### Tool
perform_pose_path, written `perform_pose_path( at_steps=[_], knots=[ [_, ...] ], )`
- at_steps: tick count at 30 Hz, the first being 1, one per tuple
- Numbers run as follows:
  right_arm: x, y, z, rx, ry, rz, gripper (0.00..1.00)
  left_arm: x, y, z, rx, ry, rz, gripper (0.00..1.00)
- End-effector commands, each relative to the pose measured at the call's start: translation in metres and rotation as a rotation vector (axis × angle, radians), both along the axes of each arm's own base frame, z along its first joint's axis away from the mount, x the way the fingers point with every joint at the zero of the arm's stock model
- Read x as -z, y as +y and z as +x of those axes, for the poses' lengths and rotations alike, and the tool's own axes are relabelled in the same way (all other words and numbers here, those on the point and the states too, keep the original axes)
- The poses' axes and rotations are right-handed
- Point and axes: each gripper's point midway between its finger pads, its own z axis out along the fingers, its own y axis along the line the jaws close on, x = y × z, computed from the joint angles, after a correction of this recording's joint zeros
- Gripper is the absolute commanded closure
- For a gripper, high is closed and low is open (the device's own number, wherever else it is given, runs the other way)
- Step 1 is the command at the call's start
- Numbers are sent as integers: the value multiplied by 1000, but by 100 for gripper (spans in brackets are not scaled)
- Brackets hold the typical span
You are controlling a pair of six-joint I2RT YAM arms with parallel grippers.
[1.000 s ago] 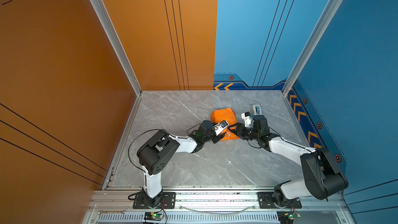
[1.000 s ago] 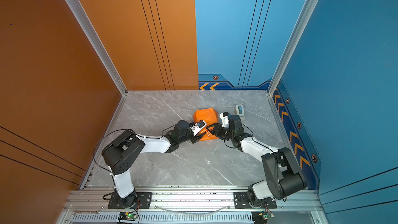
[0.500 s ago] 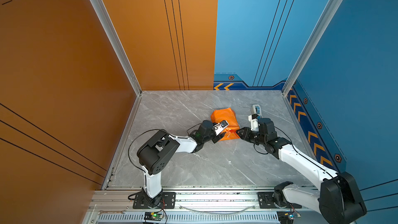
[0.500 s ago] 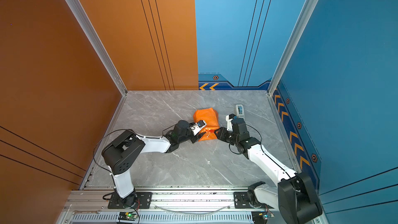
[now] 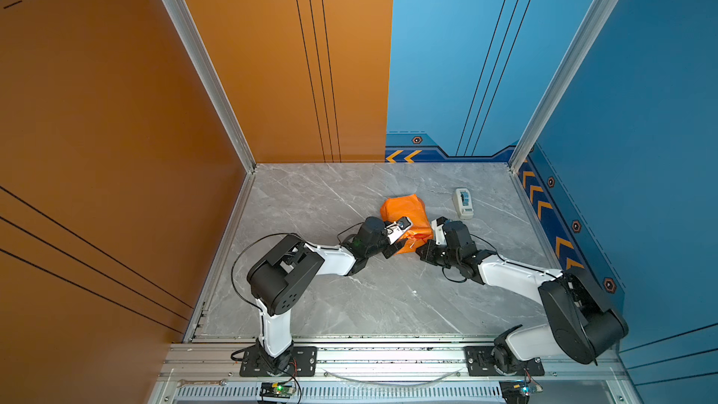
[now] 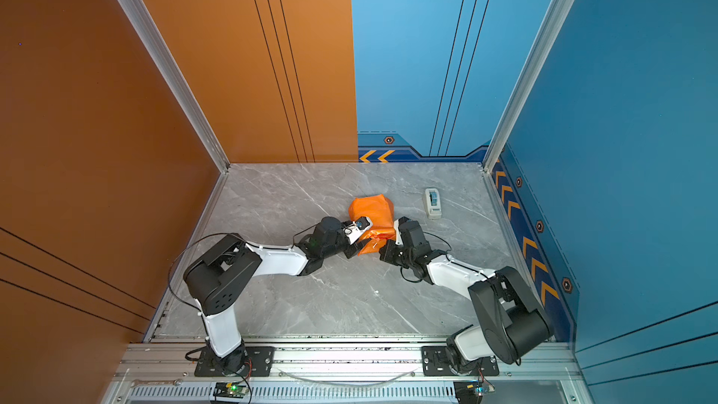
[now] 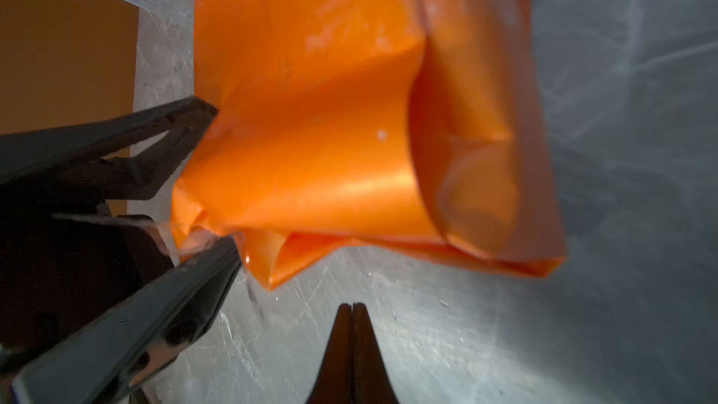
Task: Wrap a gift box in wrapping paper
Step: Stick the wrapping paper to the gift box.
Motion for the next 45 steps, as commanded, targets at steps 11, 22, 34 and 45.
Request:
perform_pose_path(
  at_steps=[11, 22, 34, 45],
  knots=[
    [-39, 7, 41, 67, -192, 64, 100, 63, 17, -32, 19, 201, 142, 38],
    [-30, -14, 15, 80, -147, 12, 98, 66, 22, -27, -23, 201, 153, 53],
    [-71, -6, -15, -7, -242, -24, 100, 68, 19, -29, -15, 207, 151, 54],
    [-44, 22, 10, -40, -206, -68, 100, 65, 20, -28, -17, 199, 150, 54]
  ],
)
